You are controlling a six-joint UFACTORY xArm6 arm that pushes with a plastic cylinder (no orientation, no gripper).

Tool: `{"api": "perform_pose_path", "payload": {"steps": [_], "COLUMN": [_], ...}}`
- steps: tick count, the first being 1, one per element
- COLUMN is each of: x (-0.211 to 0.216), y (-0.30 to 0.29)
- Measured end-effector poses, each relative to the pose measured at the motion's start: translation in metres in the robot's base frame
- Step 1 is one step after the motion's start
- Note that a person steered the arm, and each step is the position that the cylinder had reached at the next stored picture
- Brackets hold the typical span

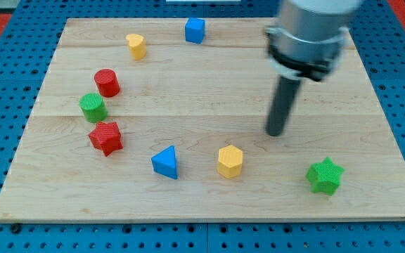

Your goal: Move the hexagon triangle to the left of green star

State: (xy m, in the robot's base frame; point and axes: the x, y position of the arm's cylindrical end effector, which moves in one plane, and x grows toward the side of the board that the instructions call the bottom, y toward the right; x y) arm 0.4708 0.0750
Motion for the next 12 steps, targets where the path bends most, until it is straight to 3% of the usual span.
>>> {"api": "perform_pose_path", "payload": {"steps": [1,2,3,4,5,7,9,10,11,12], "x": [0.024,0.056,0.083,0.091,0.136,0.120,0.104,0.064,0.067,0.074], "y": [-0.069,-0.073,-0.021,-0.013,-0.045,0.006,-0.227,-0.179,-0.038,-0.039]}}
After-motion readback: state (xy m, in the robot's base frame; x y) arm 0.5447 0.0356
